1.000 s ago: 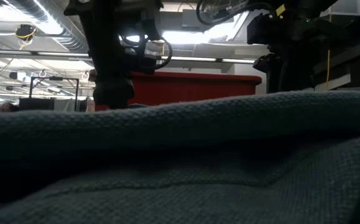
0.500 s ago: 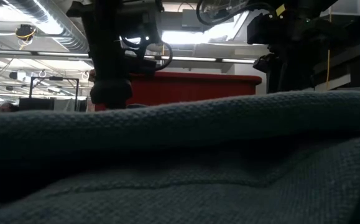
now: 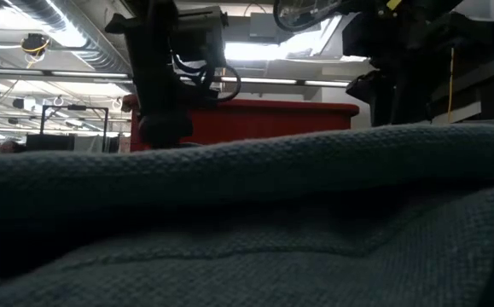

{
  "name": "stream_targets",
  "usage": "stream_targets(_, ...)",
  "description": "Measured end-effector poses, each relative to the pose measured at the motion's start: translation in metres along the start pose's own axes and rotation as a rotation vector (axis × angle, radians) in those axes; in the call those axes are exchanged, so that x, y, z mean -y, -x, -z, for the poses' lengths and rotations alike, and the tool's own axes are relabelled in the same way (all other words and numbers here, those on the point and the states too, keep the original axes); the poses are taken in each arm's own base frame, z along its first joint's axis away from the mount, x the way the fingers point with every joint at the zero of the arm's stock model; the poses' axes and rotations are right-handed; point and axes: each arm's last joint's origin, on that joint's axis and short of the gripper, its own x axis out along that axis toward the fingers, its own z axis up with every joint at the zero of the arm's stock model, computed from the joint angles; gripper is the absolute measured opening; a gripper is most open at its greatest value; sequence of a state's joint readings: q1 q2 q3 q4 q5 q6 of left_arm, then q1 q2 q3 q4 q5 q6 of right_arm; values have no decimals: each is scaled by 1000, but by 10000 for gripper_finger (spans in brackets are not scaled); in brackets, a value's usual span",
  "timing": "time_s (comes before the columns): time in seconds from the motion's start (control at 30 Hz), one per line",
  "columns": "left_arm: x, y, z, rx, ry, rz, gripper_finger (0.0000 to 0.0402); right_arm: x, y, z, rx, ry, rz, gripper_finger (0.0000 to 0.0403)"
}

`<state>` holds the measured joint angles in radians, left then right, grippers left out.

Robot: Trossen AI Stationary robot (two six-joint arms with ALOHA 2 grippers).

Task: Fold laundry
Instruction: Fold the light blue pants

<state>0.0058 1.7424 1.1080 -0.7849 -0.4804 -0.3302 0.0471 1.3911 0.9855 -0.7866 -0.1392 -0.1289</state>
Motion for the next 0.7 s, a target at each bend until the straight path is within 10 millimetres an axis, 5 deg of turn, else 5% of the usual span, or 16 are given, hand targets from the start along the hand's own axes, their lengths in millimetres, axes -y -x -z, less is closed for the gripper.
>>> stream_targets(0.2,0,0,0,0,17,3,16,2,-10,6,-4,9,33,161)
stream_targets(0.43,2,0,2,-37,52,72,6,6,-23,13,-32,5,126,153)
stream_targets(0.7,3,21,10,-118,107,291,3,4,-24,11,-3,8,60,23)
